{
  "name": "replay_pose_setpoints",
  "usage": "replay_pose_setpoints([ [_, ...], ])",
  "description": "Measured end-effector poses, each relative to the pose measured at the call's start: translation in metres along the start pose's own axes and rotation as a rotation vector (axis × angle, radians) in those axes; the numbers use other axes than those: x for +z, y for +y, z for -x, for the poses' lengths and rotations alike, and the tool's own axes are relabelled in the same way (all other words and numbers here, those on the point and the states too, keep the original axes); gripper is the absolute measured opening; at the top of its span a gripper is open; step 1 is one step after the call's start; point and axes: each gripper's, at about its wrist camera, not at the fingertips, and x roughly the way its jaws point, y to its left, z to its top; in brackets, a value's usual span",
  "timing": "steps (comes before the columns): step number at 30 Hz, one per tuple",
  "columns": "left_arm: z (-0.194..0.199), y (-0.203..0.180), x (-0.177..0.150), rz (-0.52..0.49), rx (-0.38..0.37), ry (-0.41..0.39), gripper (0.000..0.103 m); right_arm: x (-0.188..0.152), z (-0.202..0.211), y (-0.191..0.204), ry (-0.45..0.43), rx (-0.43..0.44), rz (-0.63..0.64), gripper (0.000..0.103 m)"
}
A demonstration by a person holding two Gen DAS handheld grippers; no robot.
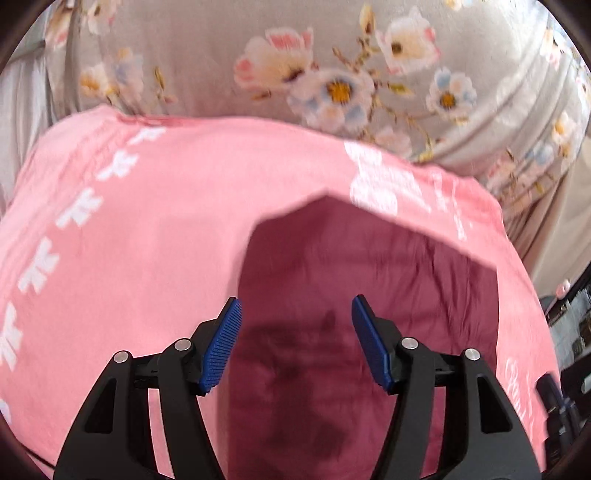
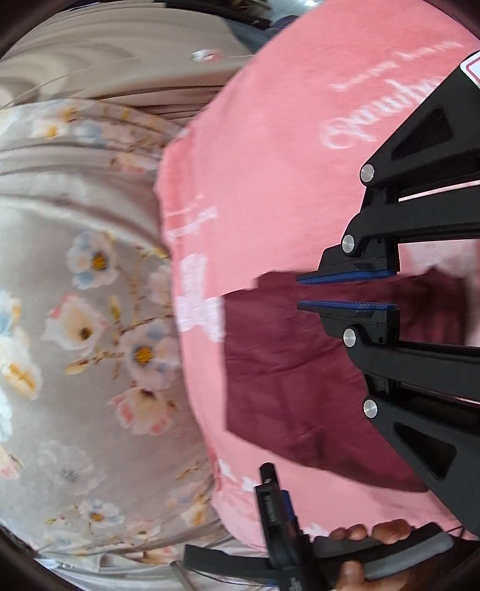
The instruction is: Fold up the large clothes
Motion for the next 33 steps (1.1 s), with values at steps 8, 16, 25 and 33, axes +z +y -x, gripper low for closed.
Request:
replay_pose_setpoints([
  [8, -0.037, -0.007, 0.030, 0.012, 0.037, 0.026, 0.060, 0.028, -0.080, 0.025, 0.006, 0.016, -0.007, 0.010],
  [16, -0.092, -0.018, 0.012, 0.002, 0.061, 0.097, 0.061, -0.005, -0.142, 0.021, 0.112, -0.037, -0.001, 0.009],
  [25, -0.115, -0.030, -0.003, -0.017, 0.083, 0.080, 0.067, -0.023, -0.161, 0.012, 0.113, -0.043, -0.031, 0.007],
  [33, -0.127, -0.032, -0.011, -0.024, 0.110, 0.061, 0.072, -0.026, -0.171, 0.009, 0.138, -0.030, -0.044, 0.007],
])
